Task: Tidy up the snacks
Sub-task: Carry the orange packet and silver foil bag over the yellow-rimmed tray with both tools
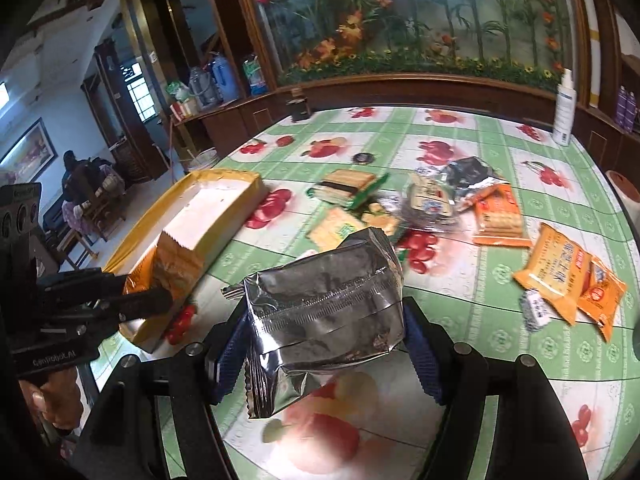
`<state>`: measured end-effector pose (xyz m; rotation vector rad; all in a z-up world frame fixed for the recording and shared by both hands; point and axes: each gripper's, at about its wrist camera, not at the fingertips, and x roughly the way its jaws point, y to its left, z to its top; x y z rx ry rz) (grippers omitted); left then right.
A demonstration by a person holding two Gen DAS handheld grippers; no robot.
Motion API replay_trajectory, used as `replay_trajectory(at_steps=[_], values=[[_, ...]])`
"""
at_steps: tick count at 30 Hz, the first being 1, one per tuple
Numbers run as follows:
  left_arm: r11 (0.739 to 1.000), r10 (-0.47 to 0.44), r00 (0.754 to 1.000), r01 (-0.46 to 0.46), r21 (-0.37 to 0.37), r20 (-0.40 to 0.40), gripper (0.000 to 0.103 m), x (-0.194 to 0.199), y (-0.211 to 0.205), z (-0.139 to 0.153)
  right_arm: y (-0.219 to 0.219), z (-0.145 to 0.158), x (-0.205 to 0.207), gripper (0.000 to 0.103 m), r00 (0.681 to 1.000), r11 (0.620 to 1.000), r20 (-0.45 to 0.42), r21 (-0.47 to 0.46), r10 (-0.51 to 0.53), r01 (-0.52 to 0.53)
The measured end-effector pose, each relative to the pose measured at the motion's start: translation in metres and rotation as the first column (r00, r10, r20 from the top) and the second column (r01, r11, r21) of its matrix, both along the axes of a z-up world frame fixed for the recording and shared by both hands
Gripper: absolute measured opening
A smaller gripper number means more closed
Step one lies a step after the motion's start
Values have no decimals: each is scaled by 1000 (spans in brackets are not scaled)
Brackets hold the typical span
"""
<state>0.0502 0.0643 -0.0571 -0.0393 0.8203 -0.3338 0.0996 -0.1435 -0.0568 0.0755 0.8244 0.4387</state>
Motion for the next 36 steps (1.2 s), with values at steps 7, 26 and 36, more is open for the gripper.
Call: replay_trajectory(at_steps=[7,26,36], values=[[992,128,992,-128,-8,7,27,1,49,1,46,2,0,72,996,996,-7,7,92,-92],[933,361,928,-360,30,-96,27,19,125,-45,193,-2,46,72,930,928,-27,76,368,-365],[908,415,903,-404,112,-107,27,28,138,-61,242,-39,69,72,893,898,-100,64,440,-435]])
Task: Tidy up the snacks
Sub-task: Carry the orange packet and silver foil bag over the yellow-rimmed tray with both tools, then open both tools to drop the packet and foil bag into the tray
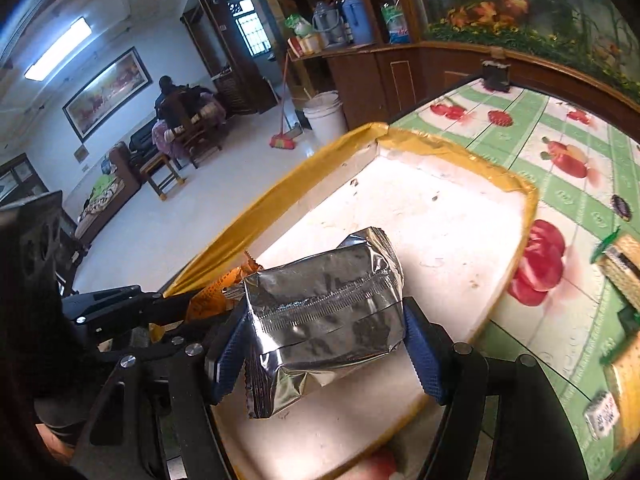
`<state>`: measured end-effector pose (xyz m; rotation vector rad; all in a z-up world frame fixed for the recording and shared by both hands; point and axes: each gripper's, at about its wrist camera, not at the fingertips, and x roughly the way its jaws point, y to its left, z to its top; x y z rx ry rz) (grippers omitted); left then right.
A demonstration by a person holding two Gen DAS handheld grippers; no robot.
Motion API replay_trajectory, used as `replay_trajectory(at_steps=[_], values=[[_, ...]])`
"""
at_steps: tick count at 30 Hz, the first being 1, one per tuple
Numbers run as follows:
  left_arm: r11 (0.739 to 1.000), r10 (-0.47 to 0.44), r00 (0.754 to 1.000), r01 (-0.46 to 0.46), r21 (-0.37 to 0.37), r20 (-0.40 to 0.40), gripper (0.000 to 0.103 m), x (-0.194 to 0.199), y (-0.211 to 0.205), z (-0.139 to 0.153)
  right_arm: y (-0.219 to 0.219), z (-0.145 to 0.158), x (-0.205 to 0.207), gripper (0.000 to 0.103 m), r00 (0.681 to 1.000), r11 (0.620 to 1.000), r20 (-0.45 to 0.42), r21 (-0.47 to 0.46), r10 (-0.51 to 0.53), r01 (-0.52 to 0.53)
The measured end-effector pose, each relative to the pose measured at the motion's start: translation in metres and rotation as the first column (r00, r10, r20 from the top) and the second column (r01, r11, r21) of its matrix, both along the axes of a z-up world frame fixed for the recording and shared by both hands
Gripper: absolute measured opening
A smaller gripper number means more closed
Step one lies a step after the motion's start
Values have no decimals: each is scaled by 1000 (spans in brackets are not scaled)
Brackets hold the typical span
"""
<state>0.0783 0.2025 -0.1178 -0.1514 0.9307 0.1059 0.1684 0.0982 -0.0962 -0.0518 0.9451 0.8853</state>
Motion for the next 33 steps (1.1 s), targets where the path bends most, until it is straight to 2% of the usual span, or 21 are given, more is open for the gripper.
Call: replay_trajectory(at_steps=[4,5,6,7,8,9,16,22,33], values=[[999,28,999,-27,24,-17,30,1,2,-4,5,-12,4,74,1000,1000,-15,-16,16,-16],[999,36,999,-35,36,-22,36,1,2,-4,7,-12,4,76,1000,1000,-9,-15,23,-23],[998,41,999,-40,47,-22,48,0,2,-2,7,-11,3,76,1000,1000,-6,-15,25,-25],[997,46,999,-45,57,-16,54,-1,2,0,6,-10,3,76,1000,1000,0,-14,23,-23],[996,56,998,-55,73,-6,67,-4,2,3,5,-9,3,76,1000,1000,5,-14,22,-22],[995,63,998,-63,82,3,74,-6,1,5,3,-7,3,76,1000,1000,12,-15,19,-19],[994,46,998,-50,95,43,74,-11,-11,24,-31,11,1,76,998,999,30,26,-48,47],[997,-13,998,7,82,67,74,-15,-36,36,-87,24,-14,79,988,989,57,52,-145,142],[988,-153,986,150,44,67,74,-12,-103,46,-202,21,-33,79,936,938,60,29,-348,347]])
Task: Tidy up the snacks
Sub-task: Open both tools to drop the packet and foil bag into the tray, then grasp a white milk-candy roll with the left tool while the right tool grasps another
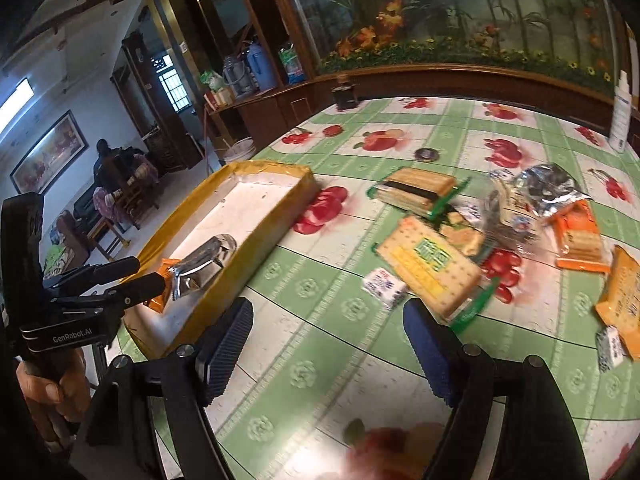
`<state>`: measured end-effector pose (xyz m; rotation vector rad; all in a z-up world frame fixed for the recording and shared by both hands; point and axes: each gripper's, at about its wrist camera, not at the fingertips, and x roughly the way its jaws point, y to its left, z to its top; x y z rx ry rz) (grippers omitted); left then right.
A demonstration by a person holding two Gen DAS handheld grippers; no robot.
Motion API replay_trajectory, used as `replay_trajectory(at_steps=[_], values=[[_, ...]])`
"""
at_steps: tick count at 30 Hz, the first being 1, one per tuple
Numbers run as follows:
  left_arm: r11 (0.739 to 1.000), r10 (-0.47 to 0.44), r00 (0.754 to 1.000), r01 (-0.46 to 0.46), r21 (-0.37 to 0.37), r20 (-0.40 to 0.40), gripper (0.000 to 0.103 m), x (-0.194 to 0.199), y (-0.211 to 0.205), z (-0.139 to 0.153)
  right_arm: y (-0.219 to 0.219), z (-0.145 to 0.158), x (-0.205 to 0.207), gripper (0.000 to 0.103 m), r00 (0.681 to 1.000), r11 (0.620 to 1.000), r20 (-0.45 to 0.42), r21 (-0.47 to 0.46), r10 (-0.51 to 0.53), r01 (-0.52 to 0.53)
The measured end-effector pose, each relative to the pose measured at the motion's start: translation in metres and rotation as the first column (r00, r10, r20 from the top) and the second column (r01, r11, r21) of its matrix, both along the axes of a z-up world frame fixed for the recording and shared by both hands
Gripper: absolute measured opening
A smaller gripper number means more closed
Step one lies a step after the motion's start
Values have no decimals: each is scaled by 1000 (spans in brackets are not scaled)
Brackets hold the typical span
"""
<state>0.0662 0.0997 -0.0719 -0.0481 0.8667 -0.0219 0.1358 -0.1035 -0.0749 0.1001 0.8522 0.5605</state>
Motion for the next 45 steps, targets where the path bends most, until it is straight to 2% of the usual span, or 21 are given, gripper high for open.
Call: replay_trajectory(at_steps=[9,16,25,36,45], values=[[991,-135,991,134,-22,-12,74,6,-62,-1,-59,-11,-15,79,994,994,-12,-13,-113,112],[982,-189,981,189,-19,-32,74,12,-94,-6,-100,-17,-25,79,982,982,-19,-8,-189,189],[980,-199,979,199,6,-44,74,16,-110,-11,-137,-18,-32,80,966,966,-22,-11,-258,258],[980,-195,979,196,16,-56,74,29,-120,-23,-158,-25,-30,80,958,958,-27,-26,-286,285],[977,-212,974,213,-1,-83,74,54,-125,-44,-166,-41,-7,80,957,956,-49,-85,-285,280]])
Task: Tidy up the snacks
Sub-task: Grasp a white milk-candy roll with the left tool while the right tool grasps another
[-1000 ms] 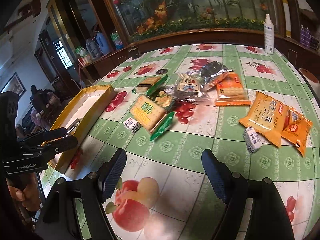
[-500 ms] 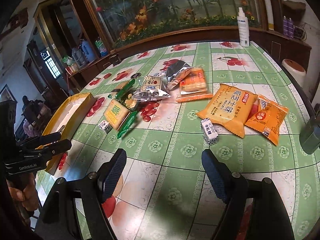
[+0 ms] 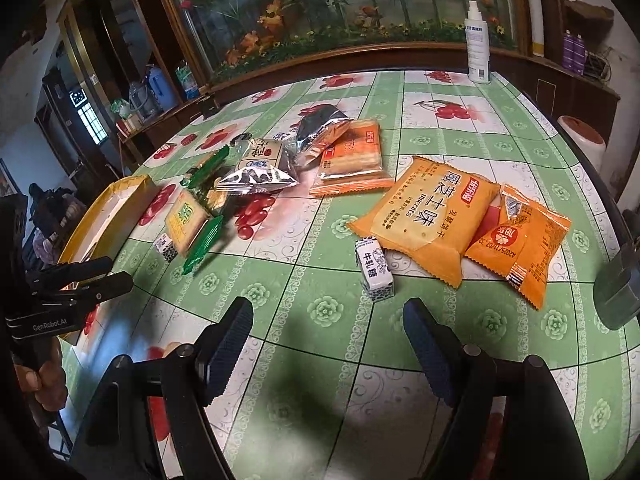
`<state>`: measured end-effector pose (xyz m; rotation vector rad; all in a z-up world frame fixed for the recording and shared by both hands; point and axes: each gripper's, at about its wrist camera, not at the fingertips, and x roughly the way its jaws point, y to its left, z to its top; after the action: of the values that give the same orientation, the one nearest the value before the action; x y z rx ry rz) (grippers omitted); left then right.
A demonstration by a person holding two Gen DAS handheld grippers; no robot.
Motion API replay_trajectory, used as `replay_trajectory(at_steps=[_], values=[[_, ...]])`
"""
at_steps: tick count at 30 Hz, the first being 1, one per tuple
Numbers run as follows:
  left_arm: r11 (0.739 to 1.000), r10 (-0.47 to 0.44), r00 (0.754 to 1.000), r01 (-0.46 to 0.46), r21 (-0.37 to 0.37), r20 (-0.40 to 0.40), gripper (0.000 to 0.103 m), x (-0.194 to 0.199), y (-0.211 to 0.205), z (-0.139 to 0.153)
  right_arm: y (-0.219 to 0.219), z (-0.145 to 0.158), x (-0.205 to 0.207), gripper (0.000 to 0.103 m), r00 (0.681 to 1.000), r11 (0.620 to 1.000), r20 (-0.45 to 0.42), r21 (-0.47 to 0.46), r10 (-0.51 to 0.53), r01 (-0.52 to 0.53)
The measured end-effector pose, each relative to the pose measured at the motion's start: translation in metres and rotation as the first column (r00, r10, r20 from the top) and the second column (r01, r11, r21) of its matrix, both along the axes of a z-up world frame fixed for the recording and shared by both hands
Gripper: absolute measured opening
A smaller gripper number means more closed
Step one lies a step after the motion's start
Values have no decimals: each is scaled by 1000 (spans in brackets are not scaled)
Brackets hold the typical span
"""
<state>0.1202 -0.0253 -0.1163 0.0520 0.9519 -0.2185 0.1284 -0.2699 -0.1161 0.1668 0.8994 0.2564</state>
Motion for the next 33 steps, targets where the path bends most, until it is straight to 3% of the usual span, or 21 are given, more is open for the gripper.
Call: replay_trajectory(at_steps=[9,13,16,18,19,20,21,27,33], values=[[1000,5,999,-5,3,-48,74,35,-8,-20,0,-10,31,78,999,999,-30,-34,14,-15],[999,3,1000,-3,50,-8,74,37,-17,-21,2,-11,38,71,999,999,-32,-40,23,-24],[999,-6,1000,6,48,9,69,37,-18,-21,7,-11,40,57,999,997,-29,-70,29,-31],[999,-18,1000,18,44,21,40,35,-18,-18,10,-11,40,36,999,996,-28,-83,31,-34],[999,-26,999,25,37,21,31,34,-18,-17,10,-11,39,30,999,996,-30,-78,31,-33],[999,-31,999,31,31,17,29,34,-17,-16,9,-11,38,19,999,998,-32,-60,31,-33],[999,-39,999,39,13,11,29,33,-15,-16,8,-12,37,16,999,998,-34,-46,30,-31],[995,-50,999,49,-83,-6,29,13,1,-8,11,-2,19,15,999,999,-19,-10,31,-31],[997,-4,1000,6,-75,25,29,-13,27,11,34,23,-1,14,997,997,30,24,72,-73]])
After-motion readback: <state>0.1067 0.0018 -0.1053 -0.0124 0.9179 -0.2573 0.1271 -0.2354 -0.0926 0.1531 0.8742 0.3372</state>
